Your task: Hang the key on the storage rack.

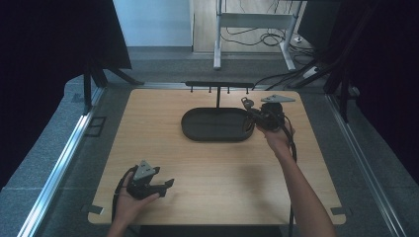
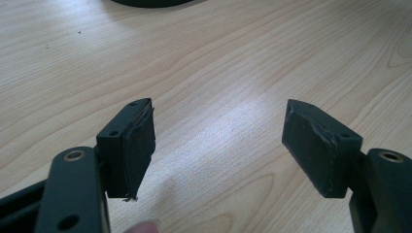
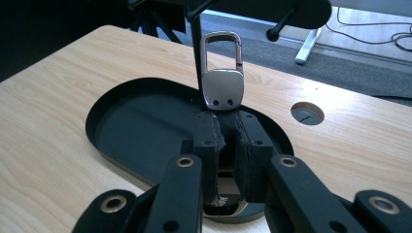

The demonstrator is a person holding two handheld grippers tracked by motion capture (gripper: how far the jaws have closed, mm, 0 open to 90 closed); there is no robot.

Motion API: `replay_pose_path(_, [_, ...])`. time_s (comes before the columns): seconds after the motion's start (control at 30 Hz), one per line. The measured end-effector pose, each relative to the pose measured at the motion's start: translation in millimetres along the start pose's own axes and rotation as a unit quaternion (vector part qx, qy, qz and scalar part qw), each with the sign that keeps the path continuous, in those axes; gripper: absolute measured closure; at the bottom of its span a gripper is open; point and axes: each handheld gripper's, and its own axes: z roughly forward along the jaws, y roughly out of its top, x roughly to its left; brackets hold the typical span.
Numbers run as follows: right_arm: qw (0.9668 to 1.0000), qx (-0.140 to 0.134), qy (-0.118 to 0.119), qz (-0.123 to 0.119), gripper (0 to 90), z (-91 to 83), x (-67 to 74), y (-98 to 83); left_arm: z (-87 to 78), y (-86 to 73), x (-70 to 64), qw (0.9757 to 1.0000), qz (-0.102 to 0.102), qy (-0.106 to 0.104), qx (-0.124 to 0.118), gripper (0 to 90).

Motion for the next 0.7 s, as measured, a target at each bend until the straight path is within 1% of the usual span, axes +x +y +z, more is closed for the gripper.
replay_pose_path(0.1, [0.9999, -0.006, 0.003, 0.015, 80.8, 1.3, -5.9, 2.1, 0.9, -0.2, -0.2, 1.0000, 0.001, 0.000, 0.002, 28.2])
replay_pose_path(0.2, [0.9998, -0.007, -0.004, 0.018, 80.8, 3.3, -9.9, 3.0, 1.4, -0.1, -1.0, 1.0000, 0.002, 0.001, 0.004, 28.3])
replay_pose_path(0.3, [0.9997, -0.009, -0.005, 0.024, 80.8, 5.5, -13.1, 3.0, 1.9, -0.1, -1.3, 1.0000, 0.002, 0.001, 0.005, 28.2])
replay_pose_path(0.5, [0.9997, -0.012, -0.014, 0.018, 80.9, 11.4, -12.8, 3.2, 2.9, -0.2, -1.9, 1.0000, 0.004, 0.001, 0.006, 28.2])
replay_pose_path(0.7, [0.9995, -0.018, -0.022, 0.015, 80.8, 13.4, -11.8, 6.4, 2.3, -0.1, -1.5, 1.0000, 0.003, 0.000, 0.005, 28.2])
